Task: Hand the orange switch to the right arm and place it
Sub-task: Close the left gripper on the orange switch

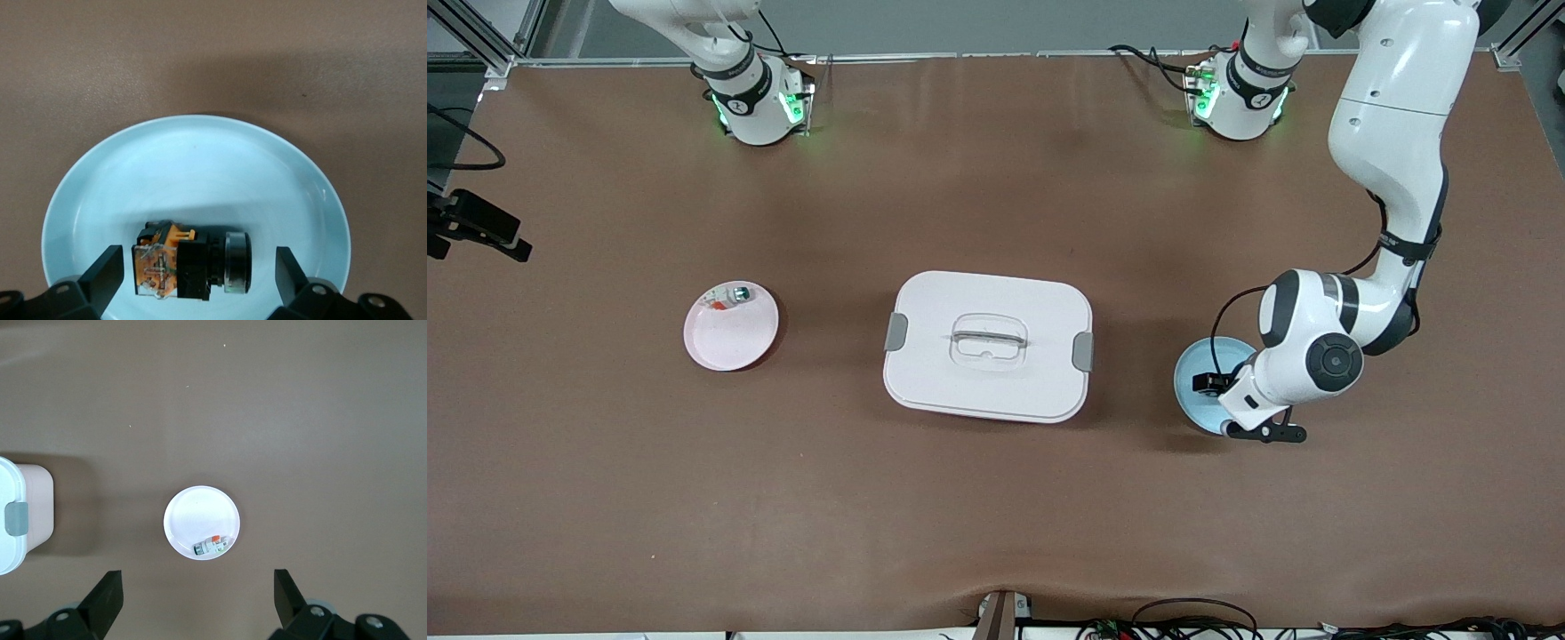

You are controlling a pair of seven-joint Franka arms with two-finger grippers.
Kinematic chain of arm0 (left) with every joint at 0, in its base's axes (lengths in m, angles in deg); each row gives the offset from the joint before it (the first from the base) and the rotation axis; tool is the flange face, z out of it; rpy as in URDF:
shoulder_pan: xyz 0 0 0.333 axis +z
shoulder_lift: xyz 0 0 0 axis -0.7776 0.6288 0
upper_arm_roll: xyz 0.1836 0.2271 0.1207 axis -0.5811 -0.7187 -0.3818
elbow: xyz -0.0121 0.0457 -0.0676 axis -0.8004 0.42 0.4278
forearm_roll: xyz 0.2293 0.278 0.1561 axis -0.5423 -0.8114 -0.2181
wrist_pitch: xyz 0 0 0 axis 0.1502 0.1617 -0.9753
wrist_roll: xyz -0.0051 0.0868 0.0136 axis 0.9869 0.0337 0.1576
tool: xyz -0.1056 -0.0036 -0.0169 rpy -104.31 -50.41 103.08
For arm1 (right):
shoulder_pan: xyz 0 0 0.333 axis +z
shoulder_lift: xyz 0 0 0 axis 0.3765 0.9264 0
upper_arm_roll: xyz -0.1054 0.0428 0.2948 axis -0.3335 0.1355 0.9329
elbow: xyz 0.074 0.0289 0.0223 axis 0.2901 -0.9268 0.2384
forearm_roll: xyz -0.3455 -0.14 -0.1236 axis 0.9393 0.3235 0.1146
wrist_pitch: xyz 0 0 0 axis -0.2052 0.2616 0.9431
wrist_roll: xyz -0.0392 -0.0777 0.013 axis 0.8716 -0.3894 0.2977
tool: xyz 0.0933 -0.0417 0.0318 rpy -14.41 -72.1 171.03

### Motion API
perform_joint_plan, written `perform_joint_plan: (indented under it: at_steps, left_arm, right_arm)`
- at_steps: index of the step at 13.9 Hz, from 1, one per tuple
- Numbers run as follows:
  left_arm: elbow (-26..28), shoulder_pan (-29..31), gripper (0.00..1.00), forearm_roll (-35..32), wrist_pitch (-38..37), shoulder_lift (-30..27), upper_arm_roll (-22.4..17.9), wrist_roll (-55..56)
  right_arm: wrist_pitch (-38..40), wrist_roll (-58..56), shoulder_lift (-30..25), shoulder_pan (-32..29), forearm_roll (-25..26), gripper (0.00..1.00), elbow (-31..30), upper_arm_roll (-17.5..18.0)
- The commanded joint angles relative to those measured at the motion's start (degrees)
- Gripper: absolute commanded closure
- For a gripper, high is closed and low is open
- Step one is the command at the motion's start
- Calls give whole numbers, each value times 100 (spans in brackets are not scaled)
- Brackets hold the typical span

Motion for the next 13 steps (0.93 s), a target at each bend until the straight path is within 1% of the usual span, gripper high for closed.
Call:
perform_joint_plan:
  at_steps: [1, 13]
  left_arm:
    - [159, -13, 0, -24, 185, -24, -10, -126]
    - [335, -13, 0, -50, 334, -42, -10, -196]
  right_arm:
    - [-25, 77, -79, -34, -6, 0, -71, 33]
    - [-60, 86, -70, -34, -6, 0, -71, 41]
